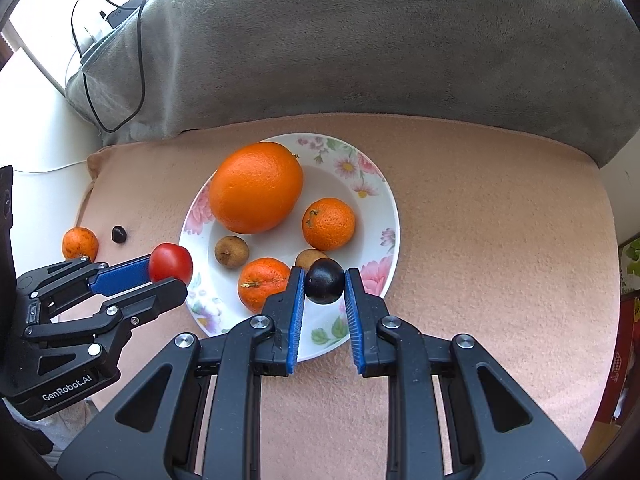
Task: Organize fruits
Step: 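Carry the plum and tomato onto the plate while both tools open to release, then withdraw both open tools from the plate toward the remaining loose fruit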
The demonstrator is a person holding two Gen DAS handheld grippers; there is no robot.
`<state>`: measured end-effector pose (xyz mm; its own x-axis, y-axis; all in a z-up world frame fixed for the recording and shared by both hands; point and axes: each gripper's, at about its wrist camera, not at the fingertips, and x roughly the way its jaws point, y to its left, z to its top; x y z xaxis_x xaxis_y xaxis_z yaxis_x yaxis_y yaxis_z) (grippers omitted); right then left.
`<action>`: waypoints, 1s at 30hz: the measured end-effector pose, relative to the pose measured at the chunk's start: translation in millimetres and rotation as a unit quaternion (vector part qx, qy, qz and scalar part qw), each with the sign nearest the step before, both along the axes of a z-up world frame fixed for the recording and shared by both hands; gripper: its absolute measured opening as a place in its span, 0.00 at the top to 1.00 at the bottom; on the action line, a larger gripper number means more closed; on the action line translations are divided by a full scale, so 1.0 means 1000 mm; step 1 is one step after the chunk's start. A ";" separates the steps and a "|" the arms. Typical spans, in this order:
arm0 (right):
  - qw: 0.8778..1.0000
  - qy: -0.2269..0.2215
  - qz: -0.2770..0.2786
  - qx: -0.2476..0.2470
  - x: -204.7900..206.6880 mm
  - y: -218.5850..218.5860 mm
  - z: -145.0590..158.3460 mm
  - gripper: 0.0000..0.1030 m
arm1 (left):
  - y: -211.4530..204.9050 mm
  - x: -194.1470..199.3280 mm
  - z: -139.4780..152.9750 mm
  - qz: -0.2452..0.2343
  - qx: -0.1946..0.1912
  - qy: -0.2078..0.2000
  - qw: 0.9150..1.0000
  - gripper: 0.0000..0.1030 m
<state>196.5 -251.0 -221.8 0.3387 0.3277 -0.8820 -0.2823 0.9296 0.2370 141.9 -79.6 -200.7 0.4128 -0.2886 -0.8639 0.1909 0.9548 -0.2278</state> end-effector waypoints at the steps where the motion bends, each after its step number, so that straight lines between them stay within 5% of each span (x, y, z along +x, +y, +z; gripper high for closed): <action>1: 1.000 0.001 -0.001 0.001 0.000 -0.001 0.000 0.79 | -0.004 0.002 -0.001 -0.001 0.000 0.000 1.000 0.72; 18: 1.000 0.006 -0.007 0.008 0.004 -0.001 0.000 0.78 | -0.002 0.005 -0.001 0.002 0.002 -0.001 1.000 0.72; 24: 1.000 -0.001 -0.015 0.012 0.004 -0.002 0.004 0.54 | 0.000 0.005 0.000 0.003 0.006 -0.003 1.000 0.71; 30: 1.000 -0.004 -0.017 0.011 0.005 0.000 0.006 0.41 | 0.001 0.004 0.004 0.006 0.007 -0.013 1.000 0.54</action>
